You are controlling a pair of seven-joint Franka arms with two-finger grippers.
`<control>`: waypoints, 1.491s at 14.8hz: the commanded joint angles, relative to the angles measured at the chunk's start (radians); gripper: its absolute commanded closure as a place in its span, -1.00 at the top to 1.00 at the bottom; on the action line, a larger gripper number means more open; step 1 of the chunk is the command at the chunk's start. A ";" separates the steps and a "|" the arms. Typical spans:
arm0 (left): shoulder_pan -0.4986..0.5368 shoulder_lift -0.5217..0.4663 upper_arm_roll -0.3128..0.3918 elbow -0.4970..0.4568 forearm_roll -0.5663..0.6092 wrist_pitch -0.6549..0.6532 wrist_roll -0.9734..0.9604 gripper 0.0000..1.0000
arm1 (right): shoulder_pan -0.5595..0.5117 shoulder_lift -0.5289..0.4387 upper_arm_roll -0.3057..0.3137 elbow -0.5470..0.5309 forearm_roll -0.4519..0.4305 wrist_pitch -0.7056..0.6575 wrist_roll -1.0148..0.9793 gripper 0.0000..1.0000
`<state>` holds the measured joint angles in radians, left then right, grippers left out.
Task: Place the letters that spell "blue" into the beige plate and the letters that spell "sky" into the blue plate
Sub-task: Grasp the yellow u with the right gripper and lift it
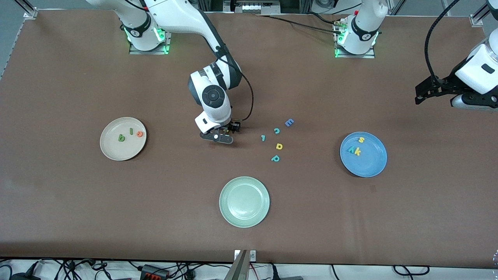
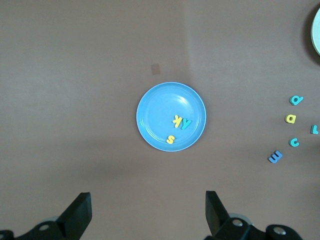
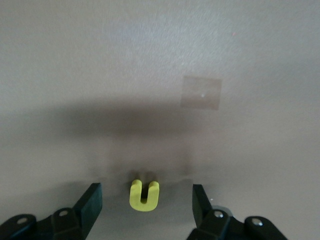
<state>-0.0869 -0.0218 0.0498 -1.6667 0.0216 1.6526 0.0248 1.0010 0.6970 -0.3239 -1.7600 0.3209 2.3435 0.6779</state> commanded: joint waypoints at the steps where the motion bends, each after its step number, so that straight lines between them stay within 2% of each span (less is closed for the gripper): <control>1: 0.001 -0.013 0.001 -0.007 -0.011 -0.008 0.018 1.00 | 0.018 0.016 -0.011 0.024 0.027 -0.009 0.009 0.50; 4: 0.001 -0.013 0.001 -0.007 -0.011 -0.008 0.018 1.00 | 0.016 0.018 -0.006 0.024 0.027 -0.010 0.006 0.32; 7: 0.001 -0.013 0.001 -0.007 -0.011 -0.008 0.018 1.00 | 0.005 0.019 -0.006 0.025 0.027 -0.010 -0.003 -0.01; 9: 0.001 -0.013 0.001 -0.007 -0.011 -0.008 0.018 1.00 | 0.005 0.019 -0.006 0.025 0.027 -0.009 -0.003 -0.11; 13: 0.001 -0.013 0.002 -0.007 -0.012 -0.008 0.018 1.00 | 0.004 0.019 -0.006 0.025 0.027 -0.010 -0.005 -0.17; 17: 0.001 -0.013 0.002 -0.007 -0.012 -0.008 0.018 1.00 | -0.002 0.018 -0.006 0.028 0.027 -0.013 -0.011 -0.73; 20: 0.003 -0.013 0.004 -0.007 -0.012 -0.008 0.018 1.00 | -0.008 0.012 -0.006 0.045 0.029 -0.018 -0.011 -0.77; 22: 0.001 -0.012 0.004 -0.007 -0.012 -0.008 0.018 1.00 | -0.028 0.009 -0.007 0.086 0.038 -0.073 -0.011 -0.77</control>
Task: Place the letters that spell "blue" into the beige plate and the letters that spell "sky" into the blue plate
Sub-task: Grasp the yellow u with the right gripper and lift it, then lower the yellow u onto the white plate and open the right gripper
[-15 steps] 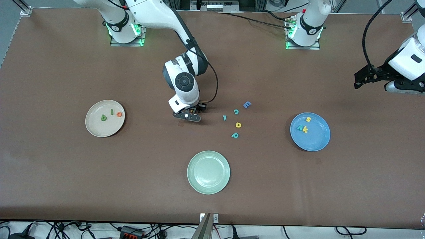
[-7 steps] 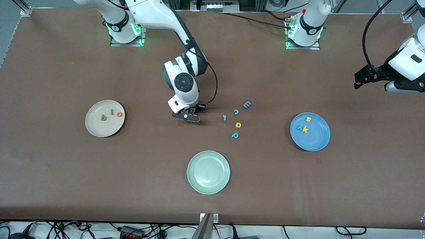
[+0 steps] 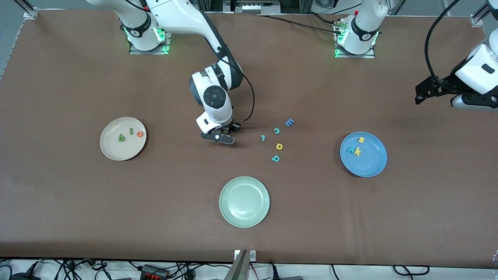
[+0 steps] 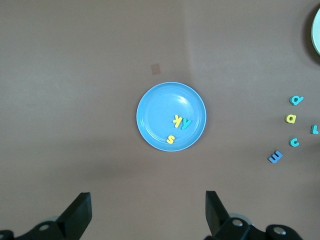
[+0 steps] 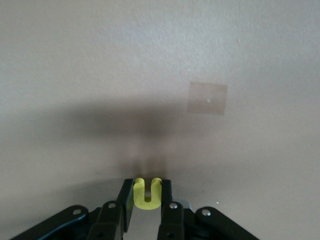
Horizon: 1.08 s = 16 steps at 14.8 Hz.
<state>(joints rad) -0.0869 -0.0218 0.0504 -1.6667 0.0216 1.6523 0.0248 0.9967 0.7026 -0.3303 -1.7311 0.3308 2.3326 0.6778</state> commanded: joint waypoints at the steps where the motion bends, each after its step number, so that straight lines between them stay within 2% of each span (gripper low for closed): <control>1: 0.001 -0.012 0.003 -0.007 -0.012 -0.008 0.018 1.00 | -0.044 -0.003 -0.006 0.085 0.028 -0.117 -0.015 -0.77; 5: 0.001 -0.012 0.003 -0.007 -0.012 -0.008 0.018 1.00 | -0.159 -0.066 -0.058 0.087 0.014 -0.286 -0.150 -0.77; 6: 0.001 -0.010 0.003 -0.005 -0.012 -0.008 0.018 1.00 | -0.180 -0.069 -0.085 0.087 0.014 -0.321 -0.212 -0.77; 9: 0.001 -0.010 0.003 -0.005 -0.012 -0.008 0.018 1.00 | -0.193 -0.075 -0.220 0.042 0.014 -0.384 -0.459 -0.75; 11: 0.001 -0.010 0.003 -0.005 -0.012 -0.008 0.018 1.00 | -0.220 -0.090 -0.275 -0.013 0.017 -0.386 -0.628 -0.75; 13: 0.001 -0.010 0.003 -0.007 -0.012 -0.008 0.018 1.00 | -0.257 -0.117 -0.303 -0.071 0.017 -0.386 -0.760 -0.75; 16: 0.002 -0.010 0.005 -0.007 -0.012 -0.012 0.018 1.00 | -0.351 -0.132 -0.306 -0.154 0.019 -0.374 -0.952 -0.75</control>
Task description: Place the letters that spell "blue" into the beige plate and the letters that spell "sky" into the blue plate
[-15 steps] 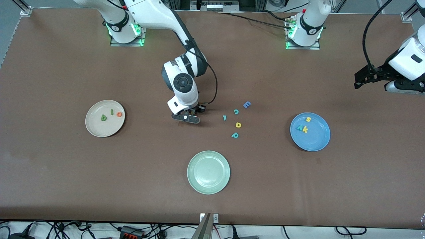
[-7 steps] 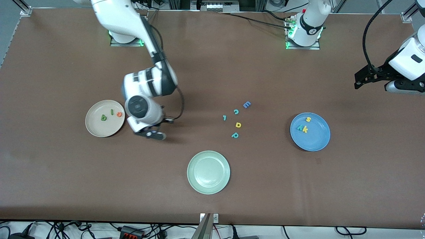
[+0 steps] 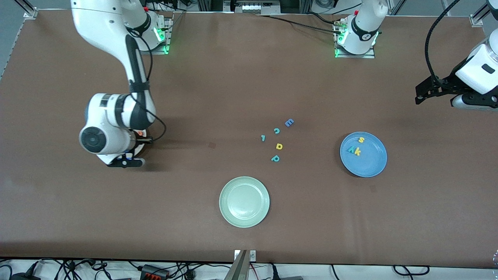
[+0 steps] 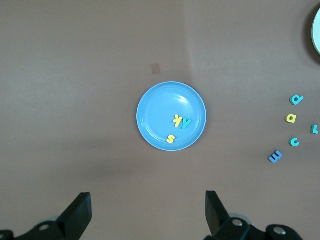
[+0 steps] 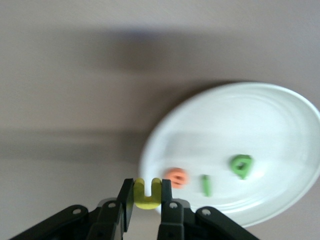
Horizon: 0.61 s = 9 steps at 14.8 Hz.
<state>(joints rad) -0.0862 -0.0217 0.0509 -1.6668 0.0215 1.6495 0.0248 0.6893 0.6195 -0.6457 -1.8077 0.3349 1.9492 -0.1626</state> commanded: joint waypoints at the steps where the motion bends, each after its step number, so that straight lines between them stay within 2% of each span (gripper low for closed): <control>1: 0.002 -0.010 0.004 -0.007 -0.012 -0.010 0.018 1.00 | -0.060 -0.050 0.003 -0.085 0.015 0.005 -0.161 -0.75; 3: 0.002 -0.010 0.004 -0.005 -0.012 -0.010 0.020 1.00 | -0.105 -0.046 0.001 -0.091 0.015 0.011 -0.224 -0.74; 4: 0.002 -0.010 0.004 -0.007 -0.012 -0.010 0.018 1.00 | -0.120 -0.038 0.003 -0.091 0.015 0.020 -0.242 -0.67; 5: 0.002 -0.010 0.004 -0.007 -0.012 -0.010 0.018 1.00 | -0.126 -0.034 0.003 -0.091 0.015 0.028 -0.245 -0.43; 6: 0.002 -0.010 0.004 -0.005 -0.012 -0.010 0.018 1.00 | -0.123 -0.030 0.003 -0.090 0.019 0.028 -0.241 0.44; 7: 0.002 -0.010 0.004 -0.007 -0.012 -0.010 0.020 1.00 | -0.123 -0.032 0.003 -0.082 0.021 0.019 -0.235 0.99; 9: 0.002 -0.010 0.004 -0.005 -0.012 -0.010 0.020 1.00 | -0.116 -0.041 0.001 -0.073 0.022 0.016 -0.229 1.00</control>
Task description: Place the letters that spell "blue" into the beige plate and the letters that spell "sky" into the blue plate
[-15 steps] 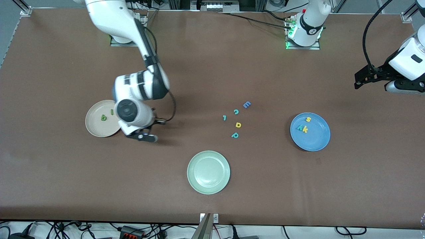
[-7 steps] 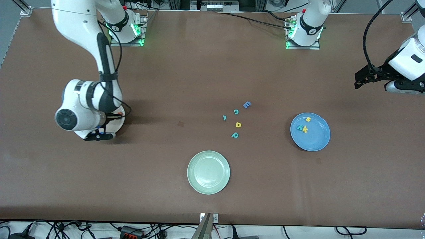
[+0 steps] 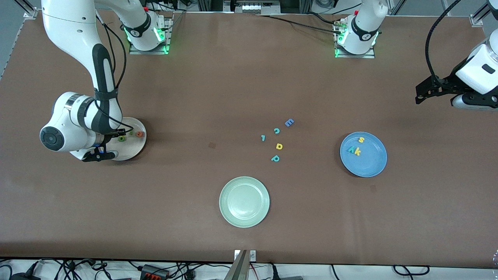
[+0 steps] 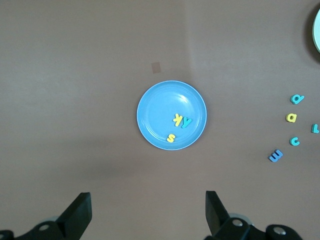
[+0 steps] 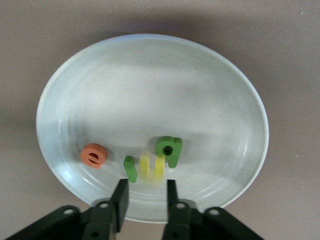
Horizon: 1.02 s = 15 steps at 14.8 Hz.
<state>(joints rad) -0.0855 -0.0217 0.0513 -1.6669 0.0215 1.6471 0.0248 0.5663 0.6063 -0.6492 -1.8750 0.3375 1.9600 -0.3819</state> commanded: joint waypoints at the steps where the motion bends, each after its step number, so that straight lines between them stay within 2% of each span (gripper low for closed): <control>1: 0.001 -0.010 0.005 -0.007 -0.012 -0.007 0.020 1.00 | 0.013 -0.031 0.003 0.002 0.020 0.000 -0.006 1.00; 10: 0.000 -0.014 0.002 -0.005 -0.012 -0.053 0.018 1.00 | -0.008 -0.036 -0.015 0.155 0.026 -0.147 -0.005 1.00; 12: 0.001 -0.014 0.005 -0.005 -0.012 -0.053 0.018 1.00 | -0.013 -0.033 -0.017 0.212 0.075 -0.202 -0.002 1.00; 14: 0.001 -0.014 0.006 -0.005 -0.012 -0.053 0.020 1.00 | -0.060 -0.054 0.019 0.250 0.098 -0.214 0.061 1.00; 15: 0.001 -0.014 0.006 -0.005 -0.012 -0.053 0.018 1.00 | -0.112 -0.091 0.087 0.257 0.084 -0.214 0.145 1.00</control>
<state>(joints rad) -0.0854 -0.0218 0.0522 -1.6669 0.0215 1.6042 0.0248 0.5418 0.5744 -0.6548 -1.6463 0.4160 1.7767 -0.3359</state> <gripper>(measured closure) 0.000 0.000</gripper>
